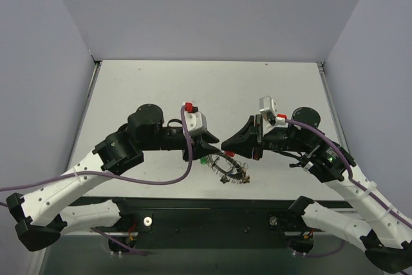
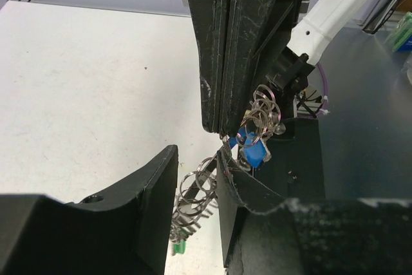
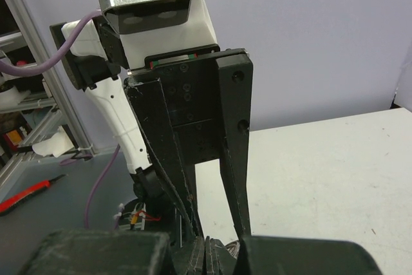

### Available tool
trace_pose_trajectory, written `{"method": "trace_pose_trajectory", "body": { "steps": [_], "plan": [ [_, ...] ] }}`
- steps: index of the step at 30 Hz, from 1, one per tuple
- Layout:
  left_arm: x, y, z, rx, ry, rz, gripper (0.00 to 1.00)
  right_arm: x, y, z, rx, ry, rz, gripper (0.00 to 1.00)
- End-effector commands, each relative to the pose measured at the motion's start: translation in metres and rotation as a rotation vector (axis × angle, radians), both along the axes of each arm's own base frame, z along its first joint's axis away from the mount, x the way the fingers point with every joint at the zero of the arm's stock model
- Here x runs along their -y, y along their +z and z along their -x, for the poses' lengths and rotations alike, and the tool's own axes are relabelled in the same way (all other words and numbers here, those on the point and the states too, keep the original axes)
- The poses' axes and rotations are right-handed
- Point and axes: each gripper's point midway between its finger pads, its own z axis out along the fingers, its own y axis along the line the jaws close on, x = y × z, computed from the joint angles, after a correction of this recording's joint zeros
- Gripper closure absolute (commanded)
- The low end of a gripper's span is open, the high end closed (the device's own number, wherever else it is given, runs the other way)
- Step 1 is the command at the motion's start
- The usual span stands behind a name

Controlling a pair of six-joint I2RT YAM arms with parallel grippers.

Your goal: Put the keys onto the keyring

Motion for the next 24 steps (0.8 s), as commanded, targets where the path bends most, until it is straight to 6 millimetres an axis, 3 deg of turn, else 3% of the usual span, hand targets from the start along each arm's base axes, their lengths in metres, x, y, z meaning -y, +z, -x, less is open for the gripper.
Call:
{"method": "trace_pose_trajectory", "body": {
  "steps": [1, 24],
  "plan": [
    [-0.007, 0.032, 0.008, 0.062, -0.015, 0.076, 0.60, 0.002, 0.034, 0.003, 0.105, 0.009, -0.086, 1.00],
    [0.001, 0.027, 0.018, 0.024, -0.089, 0.079, 0.64, 0.001, 0.037, 0.002, 0.106, 0.002, -0.096, 1.00]
  ]
}}
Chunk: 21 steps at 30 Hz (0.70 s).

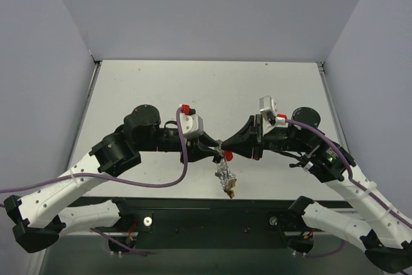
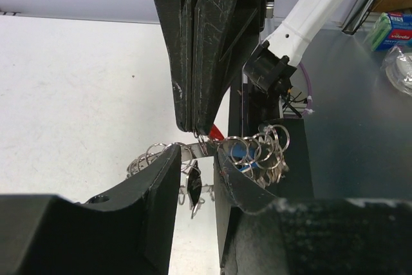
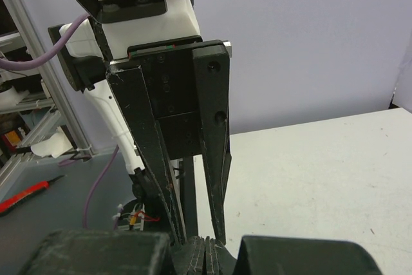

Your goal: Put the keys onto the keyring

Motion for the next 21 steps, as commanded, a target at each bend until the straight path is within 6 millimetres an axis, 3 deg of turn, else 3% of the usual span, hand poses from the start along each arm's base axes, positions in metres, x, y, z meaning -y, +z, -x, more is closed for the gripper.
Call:
{"method": "trace_pose_trajectory", "body": {
  "steps": [1, 21],
  "plan": [
    [0.006, 0.016, 0.006, 0.017, -0.042, 0.050, 0.64, 0.001, 0.036, 0.002, 0.105, 0.005, -0.095, 1.00],
    [0.013, 0.006, 0.001, 0.005, -0.033, 0.030, 0.68, 0.001, 0.039, 0.004, 0.107, 0.011, -0.099, 1.00]
  ]
}}
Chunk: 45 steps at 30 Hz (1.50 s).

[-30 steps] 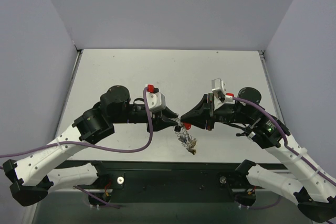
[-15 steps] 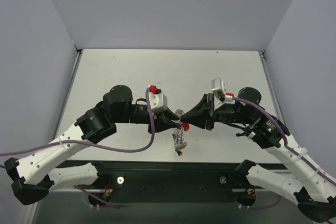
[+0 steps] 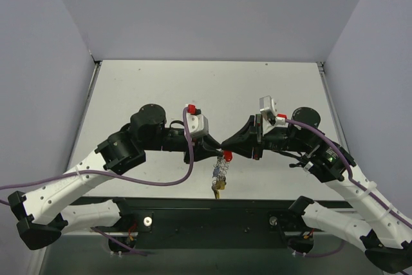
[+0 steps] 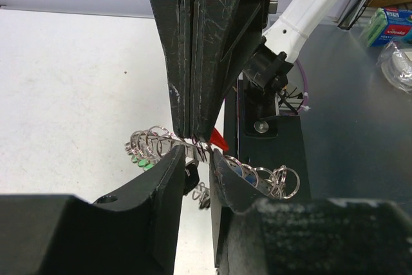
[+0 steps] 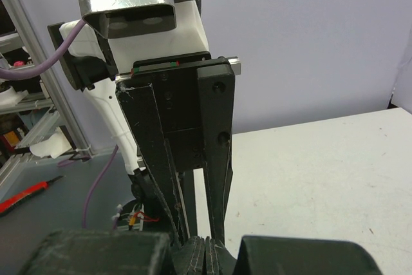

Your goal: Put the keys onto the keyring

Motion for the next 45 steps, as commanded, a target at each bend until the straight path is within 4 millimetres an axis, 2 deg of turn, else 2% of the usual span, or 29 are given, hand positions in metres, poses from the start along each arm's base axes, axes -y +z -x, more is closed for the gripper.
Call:
{"method": "trace_pose_trajectory", "body": {
  "steps": [1, 13, 23, 28, 45],
  "plan": [
    [0.005, 0.016, 0.000, 0.029, -0.011, 0.053, 0.69, 0.002, 0.040, 0.005, 0.108, 0.015, -0.100, 1.00],
    [-0.001, 0.011, 0.000, 0.046, -0.002, 0.025, 0.66, 0.001, 0.042, 0.005, 0.110, 0.017, -0.102, 1.00],
    [0.001, 0.003, -0.001, 0.036, -0.003, 0.006, 0.67, 0.001, 0.041, 0.005, 0.111, 0.020, -0.100, 1.00],
    [-0.001, 0.003, 0.001, 0.047, -0.011, 0.007, 0.63, 0.001, 0.041, 0.005, 0.110, 0.018, -0.101, 1.00],
    [0.001, -0.001, 0.001, 0.039, -0.018, 0.003, 0.64, 0.001, 0.040, 0.006, 0.104, 0.020, -0.103, 1.00]
  ]
}}
